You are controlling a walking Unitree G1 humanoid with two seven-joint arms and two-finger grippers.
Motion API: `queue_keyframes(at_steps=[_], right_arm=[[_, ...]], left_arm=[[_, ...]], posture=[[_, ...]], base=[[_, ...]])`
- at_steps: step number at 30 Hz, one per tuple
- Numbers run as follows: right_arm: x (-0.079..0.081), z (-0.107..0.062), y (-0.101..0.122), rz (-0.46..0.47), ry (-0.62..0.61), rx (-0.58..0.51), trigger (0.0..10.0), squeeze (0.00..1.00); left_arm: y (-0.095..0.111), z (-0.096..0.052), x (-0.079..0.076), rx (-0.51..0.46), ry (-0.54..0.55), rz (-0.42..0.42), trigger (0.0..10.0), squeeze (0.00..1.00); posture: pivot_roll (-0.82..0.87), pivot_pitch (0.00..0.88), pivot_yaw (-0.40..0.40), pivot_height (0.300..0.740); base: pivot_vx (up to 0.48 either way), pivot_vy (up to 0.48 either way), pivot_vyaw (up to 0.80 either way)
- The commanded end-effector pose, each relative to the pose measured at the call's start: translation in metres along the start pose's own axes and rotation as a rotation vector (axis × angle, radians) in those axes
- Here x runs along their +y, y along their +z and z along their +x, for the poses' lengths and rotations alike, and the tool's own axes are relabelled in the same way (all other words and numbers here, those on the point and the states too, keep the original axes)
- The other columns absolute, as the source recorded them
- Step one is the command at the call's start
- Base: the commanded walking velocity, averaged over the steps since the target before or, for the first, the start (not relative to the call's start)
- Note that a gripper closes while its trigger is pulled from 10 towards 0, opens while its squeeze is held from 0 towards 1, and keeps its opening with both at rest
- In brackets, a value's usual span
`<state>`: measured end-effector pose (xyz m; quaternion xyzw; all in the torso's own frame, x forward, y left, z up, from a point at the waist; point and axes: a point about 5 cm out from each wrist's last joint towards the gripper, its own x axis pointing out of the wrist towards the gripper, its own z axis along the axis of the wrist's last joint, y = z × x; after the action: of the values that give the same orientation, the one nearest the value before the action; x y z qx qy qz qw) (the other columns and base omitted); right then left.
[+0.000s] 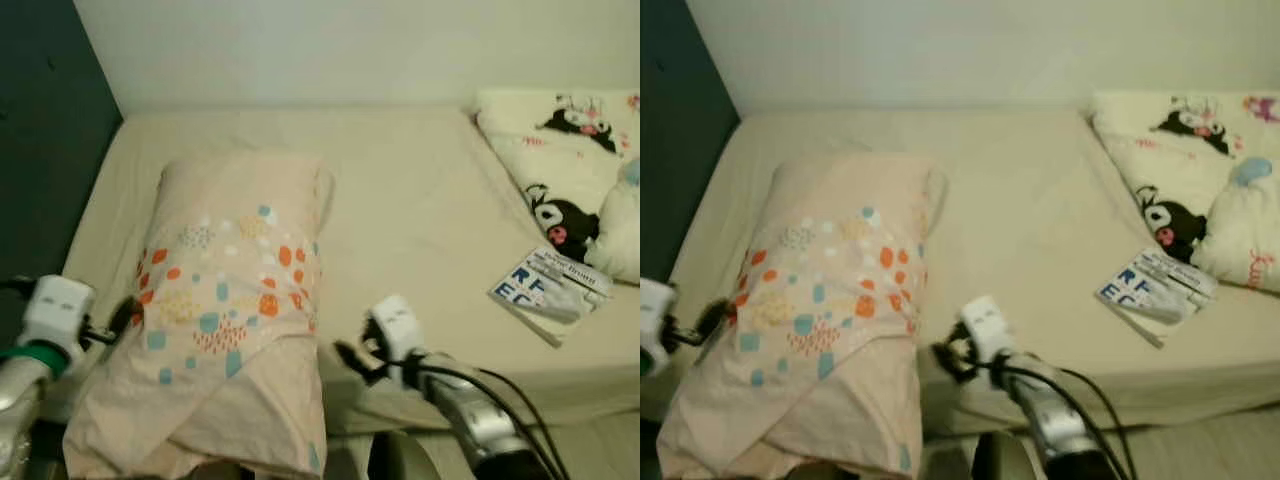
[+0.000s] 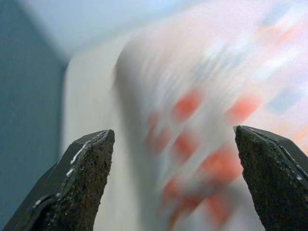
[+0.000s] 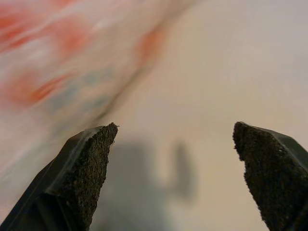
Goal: Clean up the room
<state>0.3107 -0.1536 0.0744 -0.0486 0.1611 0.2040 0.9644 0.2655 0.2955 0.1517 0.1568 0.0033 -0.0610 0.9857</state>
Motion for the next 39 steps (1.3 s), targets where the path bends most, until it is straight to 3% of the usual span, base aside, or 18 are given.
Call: queue_keyframes(at_steps=[1,7,8,11,12,16,23,27,39], right_arm=[[-0.008,0.000,0.008,0.077,-0.104,-0.098,10.0,0.00],[-0.002,-0.001,0.007,0.117,-0.206,-0.143,10.0,0.00],[-0.002,-0.001,0.007,0.117,-0.206,-0.143,10.0,0.00],[0.005,-0.003,0.007,0.100,-0.251,-0.172,10.0,0.00],[0.005,-0.003,0.007,0.100,-0.251,-0.172,10.0,0.00],[0.009,-0.006,0.002,0.173,-0.314,-0.200,10.0,0.00],[0.011,-0.008,-0.005,0.191,-0.366,-0.188,10.0,0.00],[0.009,-0.010,-0.004,0.181,-0.390,-0.192,10.0,0.00],[0.003,-0.009,-0.005,0.194,-0.421,-0.186,10.0,0.00]], left_arm=[[0.007,0.005,-0.031,-0.045,-0.127,-0.057,10.0,0.00],[0.014,0.029,-0.091,-0.107,-0.156,-0.125,10.0,0.00],[0.014,0.029,-0.091,-0.107,-0.156,-0.125,10.0,0.00],[0.002,0.041,-0.116,-0.050,-0.125,-0.088,10.0,0.00],[0.002,0.041,-0.116,-0.050,-0.125,-0.088,10.0,0.00],[0.000,0.047,-0.133,-0.003,-0.104,-0.068,10.0,0.00],[-0.002,0.048,-0.140,0.017,-0.095,-0.072,10.0,0.00],[-0.014,0.042,-0.139,0.063,-0.051,-0.080,10.0,0.00],[-0.019,0.039,-0.141,0.085,-0.015,-0.097,10.0,0.00]], posture=[[0.17,0.043,0.020,0.622],[0.16,0.031,0.008,0.622],[0.16,0.031,0.008,0.622],[0.14,0.019,-0.012,0.622],[0.14,0.019,-0.012,0.622],[0.14,0.000,-0.010,0.637],[0.13,0.000,0.006,0.652],[0.12,0.000,0.002,0.672],[0.13,0.013,-0.012,0.707]], base=[[0.000,0.000,0.00],[0.000,0.000,0.00],[0.000,0.000,0.00],[0.000,0.000,0.00],[0.000,0.000,0.00],[0.000,0.000,0.00],[0.000,0.000,0.00],[0.000,0.000,0.00],[0.000,0.000,0.00]])
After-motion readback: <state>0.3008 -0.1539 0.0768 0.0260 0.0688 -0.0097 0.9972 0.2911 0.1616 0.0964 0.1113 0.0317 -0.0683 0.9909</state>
